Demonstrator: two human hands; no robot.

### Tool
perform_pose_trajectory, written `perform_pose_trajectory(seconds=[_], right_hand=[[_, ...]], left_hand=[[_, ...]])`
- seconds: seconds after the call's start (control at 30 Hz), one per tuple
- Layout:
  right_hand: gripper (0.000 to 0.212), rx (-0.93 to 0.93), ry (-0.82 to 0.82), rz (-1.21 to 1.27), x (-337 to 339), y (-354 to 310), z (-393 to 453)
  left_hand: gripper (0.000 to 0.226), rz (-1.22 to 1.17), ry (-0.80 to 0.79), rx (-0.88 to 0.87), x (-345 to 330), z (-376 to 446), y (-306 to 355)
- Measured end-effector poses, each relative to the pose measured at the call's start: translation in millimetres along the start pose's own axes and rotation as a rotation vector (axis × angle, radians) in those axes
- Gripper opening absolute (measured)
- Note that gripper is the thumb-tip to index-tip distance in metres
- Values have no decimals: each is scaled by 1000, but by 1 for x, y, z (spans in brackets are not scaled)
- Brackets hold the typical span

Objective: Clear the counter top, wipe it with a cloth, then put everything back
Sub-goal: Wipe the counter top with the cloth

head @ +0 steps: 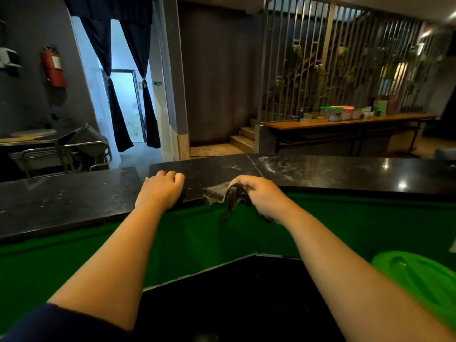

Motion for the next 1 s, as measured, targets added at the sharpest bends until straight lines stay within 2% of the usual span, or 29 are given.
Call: perform_pose_trajectory(seconds=[0.03,0.1,0.17,0.27,0.33,0.5,0.63,0.77,0.83,0.9,1.0], right_hand=[[39,-20,7,38,15,6,3],[41,-44,145,32,52,21,14],[46,-152,211,-142,78,46,33],[55,-423,-91,-545,70,83,60],[55,-385,-201,-687,57,85,75],[57,-67,-337,-572,28,49,97],[68,67,-442,-266,21,31,70],[58,35,-516,40,40,40,49],[56,-2,-450,-37,51,49,61],[58,-55,-343,-248,56,59,85],[60,-92,-344,-552,33,59,115]], left_hand=[[24,32,-10,3,0,2,6],[45,10,-56,5,-2,7,25],[63,-46,-94,-3,-9,15,47],[53,-80,-119,28,-26,19,63],[50,-86,-70,78,-28,18,61],[50,-51,-41,92,-22,14,67],[41,-89,-65,128,-22,10,64],[41,-170,-121,164,-21,12,63],[46,-249,-155,179,-18,16,62],[49,-281,-193,177,-18,21,62],[51,-213,-247,157,-24,29,62]])
Point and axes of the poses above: each hand's wrist, its own z-axis towards the middle knuckle, its own x-axis out of the back of the hand, y = z × x, the point moved 6 cm from there along z, towards the middle knuckle, and after that the axes turned 3 degrees about -y, right-handed, at the moved point
